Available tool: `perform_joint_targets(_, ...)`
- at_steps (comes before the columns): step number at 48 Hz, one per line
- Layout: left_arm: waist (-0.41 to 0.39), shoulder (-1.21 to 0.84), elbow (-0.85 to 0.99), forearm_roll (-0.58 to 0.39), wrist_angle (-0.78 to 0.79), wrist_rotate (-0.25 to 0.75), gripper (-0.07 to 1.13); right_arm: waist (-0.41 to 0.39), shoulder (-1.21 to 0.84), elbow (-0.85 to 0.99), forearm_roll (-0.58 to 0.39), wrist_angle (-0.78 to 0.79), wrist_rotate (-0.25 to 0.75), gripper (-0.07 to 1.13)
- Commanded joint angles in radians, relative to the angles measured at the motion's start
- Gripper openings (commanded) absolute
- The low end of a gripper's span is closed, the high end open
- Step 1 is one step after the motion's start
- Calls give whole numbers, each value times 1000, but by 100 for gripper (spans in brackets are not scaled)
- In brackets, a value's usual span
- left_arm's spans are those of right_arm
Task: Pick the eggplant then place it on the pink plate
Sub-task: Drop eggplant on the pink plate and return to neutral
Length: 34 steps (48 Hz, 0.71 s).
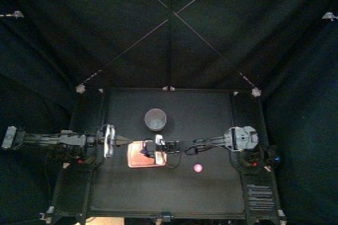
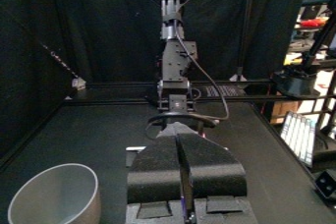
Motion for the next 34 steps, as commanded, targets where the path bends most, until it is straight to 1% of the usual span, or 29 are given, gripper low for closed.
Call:
perform_joint_targets(1, 2, 3, -12, 3, -5, 0, -4, -5, -21, -37, 8, 3, -2, 78)
perform_joint_targets(4, 0, 3, -12, 3, -5, 0, -4, -5, -23, -35, 3, 5, -2, 84)
perform_joint_targets(7, 2, 3, -12, 3, -5, 0, -4, -3, -28, -34, 0, 6, -2, 88)
perform_joint_targets(15, 0, 3, -12, 3, -5, 0, -4, -8, -60, -12, 0, 0, -2, 88)
perform_joint_targets(20, 2, 3, -12, 3, -5, 0, -4, -26, -107, 15, -5, 0, -3, 88)
perform_joint_targets(26, 0, 2, -12, 3, -5, 0, -4, -52, -212, 84, -11, -25, -2, 88)
perform_joint_targets(34, 0, 2, -12, 3, -5, 0, -4, -57, -367, 215, -8, -118, -2, 88)
